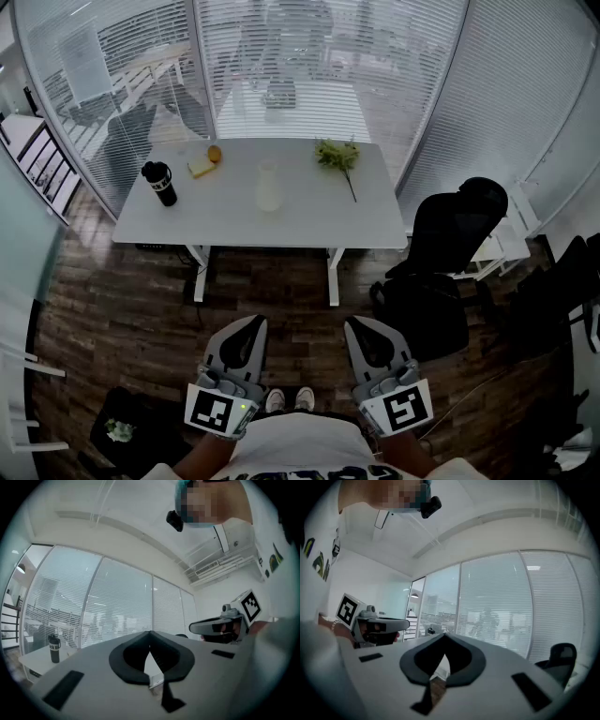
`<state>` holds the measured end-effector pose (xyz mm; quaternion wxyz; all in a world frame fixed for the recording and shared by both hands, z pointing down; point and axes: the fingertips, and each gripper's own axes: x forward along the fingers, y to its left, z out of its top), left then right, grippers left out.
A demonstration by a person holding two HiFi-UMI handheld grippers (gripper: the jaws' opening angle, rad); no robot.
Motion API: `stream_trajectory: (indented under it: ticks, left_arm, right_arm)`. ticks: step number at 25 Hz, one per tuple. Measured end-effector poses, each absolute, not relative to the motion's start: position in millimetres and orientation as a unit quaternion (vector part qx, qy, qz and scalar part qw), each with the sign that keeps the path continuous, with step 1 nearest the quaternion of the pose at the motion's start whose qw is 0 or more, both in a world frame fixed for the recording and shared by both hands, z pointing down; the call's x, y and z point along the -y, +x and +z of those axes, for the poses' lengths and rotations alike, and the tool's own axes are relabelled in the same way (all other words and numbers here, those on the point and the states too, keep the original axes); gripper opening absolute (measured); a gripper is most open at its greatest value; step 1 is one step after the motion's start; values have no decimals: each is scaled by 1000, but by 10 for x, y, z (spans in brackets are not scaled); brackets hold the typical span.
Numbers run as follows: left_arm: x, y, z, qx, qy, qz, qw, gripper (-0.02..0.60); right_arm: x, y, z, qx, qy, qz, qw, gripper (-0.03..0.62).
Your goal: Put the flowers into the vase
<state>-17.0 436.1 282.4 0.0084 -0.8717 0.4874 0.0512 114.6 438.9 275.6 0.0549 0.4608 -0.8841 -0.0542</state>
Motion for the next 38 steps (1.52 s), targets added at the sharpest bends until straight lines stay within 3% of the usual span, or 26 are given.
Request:
stream_trajectory:
  ticks: [20,38]
  left_arm:
    - [-4134,149,2866,-496,-867,52,16,12]
    - [-2938,-588,2870,-490,-870,63,13,12]
  right_arm:
    - [-4137,1485,2807,890,452,-45,41,10]
    - [-2886,704,2805,889,454,-49,49,9]
